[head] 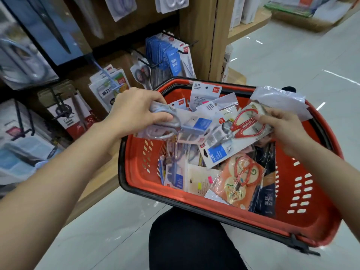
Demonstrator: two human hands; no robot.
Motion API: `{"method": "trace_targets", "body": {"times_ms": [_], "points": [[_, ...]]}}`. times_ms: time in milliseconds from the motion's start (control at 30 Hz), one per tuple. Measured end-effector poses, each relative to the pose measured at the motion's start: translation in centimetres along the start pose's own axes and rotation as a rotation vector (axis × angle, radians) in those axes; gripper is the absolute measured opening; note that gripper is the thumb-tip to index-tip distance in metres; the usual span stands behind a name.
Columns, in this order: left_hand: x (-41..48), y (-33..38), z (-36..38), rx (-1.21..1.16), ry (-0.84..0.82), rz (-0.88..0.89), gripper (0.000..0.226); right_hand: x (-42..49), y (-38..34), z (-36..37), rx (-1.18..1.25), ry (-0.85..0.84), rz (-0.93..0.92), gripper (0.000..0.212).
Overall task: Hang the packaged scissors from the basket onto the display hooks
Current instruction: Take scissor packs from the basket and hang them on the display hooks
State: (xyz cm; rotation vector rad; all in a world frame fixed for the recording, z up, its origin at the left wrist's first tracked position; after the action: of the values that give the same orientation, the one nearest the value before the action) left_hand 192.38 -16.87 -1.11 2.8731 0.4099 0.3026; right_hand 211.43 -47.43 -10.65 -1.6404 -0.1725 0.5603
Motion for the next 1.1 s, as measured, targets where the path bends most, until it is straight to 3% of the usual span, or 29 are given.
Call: {"method": "trace_targets", "body": {"times_ms": [200,333,400,500,600,700,733,833,933,1100], "points": [[-4.3,-3.2,-0.7,-0.143,0.282,-0.236,0.039,-0.6,-0.4,0.3,0.185,-0.047,0.07,0.039],[-7.8,-5.4,-1.3,-0.382,0.486,-0.422,0.035,-1.1,-1.6,0.7,0.281,-0.02,0.053,0.017],[-9.2,-6.1,-1.9,-0.482,0.57,-0.512,0.024,-1.8,-2.1,1.5,0.371,-0.028,0.058,0.021],[-11.4,-7.1,-2.6,-0.578,0.669,-0.607,0.028,-3.6,-2.7,4.8,0.494,-0.124,0.12,0.024],[-13.5,-8.1,-4.2,-0.661,0.77,-0.657,0.035,-5.8,-3.5,9.4,0.557,-0.265,0.149,0.012],[-16.3,-9.3,-5.9,-0.737,0.817,-0.726,0.027,-8.0,-4.0,14.7,0.561,-0.493,0.145,0.059],[-17.4,-9.8,-6.3,-0.752,0.82,-0.742,0.027,-8.7,-4.2,16.5,0.535,-0.541,0.14,0.062],[-20.8,-12.0,-7.7,-0.843,0.863,-0.747,0.025,-10.9,-5.3,21.9,0.491,-0.633,0.113,0.041],[-24.2,-14.2,-9.3,-0.83,0.947,-0.789,0.022,-13.0,-6.0,26.9,0.437,-0.706,0.111,0.036],[-28.1,-16.8,-12.6,-0.806,1.122,-0.787,0.022,-14.9,-5.8,33.4,0.41,-0.677,0.087,0.031]]}}
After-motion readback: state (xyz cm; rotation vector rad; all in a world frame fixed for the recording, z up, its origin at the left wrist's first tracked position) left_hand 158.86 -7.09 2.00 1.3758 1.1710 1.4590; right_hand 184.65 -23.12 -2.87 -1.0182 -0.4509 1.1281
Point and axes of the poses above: each hand's wrist, its own x-axis towards the middle knuckle, its own z-axis out of the palm, y = z × x, the point moved 4 cm from there along x, towards the middle knuckle, and after that the axes turned 2 degrees about -z, right-handed, at the moved point
